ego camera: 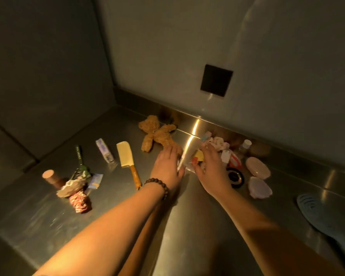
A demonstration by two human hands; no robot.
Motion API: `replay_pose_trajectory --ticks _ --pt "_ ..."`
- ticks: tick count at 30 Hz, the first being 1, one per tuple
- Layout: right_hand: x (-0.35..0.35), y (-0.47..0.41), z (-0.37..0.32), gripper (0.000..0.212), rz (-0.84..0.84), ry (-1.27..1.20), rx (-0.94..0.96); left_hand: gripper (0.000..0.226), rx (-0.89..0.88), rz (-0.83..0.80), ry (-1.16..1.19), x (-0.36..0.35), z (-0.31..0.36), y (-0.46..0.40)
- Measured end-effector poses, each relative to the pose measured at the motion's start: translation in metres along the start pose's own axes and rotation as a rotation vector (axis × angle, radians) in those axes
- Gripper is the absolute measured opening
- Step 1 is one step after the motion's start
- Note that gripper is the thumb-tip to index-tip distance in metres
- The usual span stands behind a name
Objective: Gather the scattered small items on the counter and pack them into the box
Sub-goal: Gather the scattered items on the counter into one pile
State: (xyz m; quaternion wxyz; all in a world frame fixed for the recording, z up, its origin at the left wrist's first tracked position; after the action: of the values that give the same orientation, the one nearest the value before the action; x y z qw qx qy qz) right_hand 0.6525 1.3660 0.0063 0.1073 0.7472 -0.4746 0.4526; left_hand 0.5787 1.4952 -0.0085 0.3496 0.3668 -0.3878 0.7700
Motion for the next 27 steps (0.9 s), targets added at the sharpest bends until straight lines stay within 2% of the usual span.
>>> replay_pose_trajectory --ticks 8,14,17,20,23,27 --pt "-0.089 0.027 -0.101 0.060 -0.211 -0.030 0.138 0.080 0.197 0.076 -0.222 0.086 -0.107 0.059" --pt "-0.153 0.041 -0.151 0.056 -0.312 0.073 0.281 0.091 0.457 0.048 -0.392 0.121 -0.185 0.116" --pt "-0.174 0.039 -0.153 0.058 -0.292 0.207 0.266 0.097 0.540 -0.013 -0.309 0.113 -0.205 0.140" --pt "-0.187 0.040 -0.147 0.055 -0.319 0.176 0.160 0.097 0.612 -0.056 -0.094 0.097 -0.209 0.153" --pt "-0.189 0.043 -0.139 0.049 -0.298 0.152 0.148 0.085 0.556 0.001 -0.027 0.093 -0.203 0.150" --pt "-0.179 0.039 -0.124 0.043 -0.194 0.150 0.134 0.057 0.458 0.067 -0.032 0.096 -0.196 0.137"
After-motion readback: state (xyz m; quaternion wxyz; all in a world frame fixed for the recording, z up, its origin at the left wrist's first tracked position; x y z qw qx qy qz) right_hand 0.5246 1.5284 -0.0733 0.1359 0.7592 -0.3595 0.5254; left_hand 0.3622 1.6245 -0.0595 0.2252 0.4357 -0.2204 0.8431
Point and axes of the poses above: each hand's wrist, its own y-axis away from the middle knuckle, its own x-axis out of the back of the hand, z = x × y, the point moved 6 cm from there along -y, towards the middle knuckle, and after that the axes turned 8 degrees about z, right-handed, at the moved point
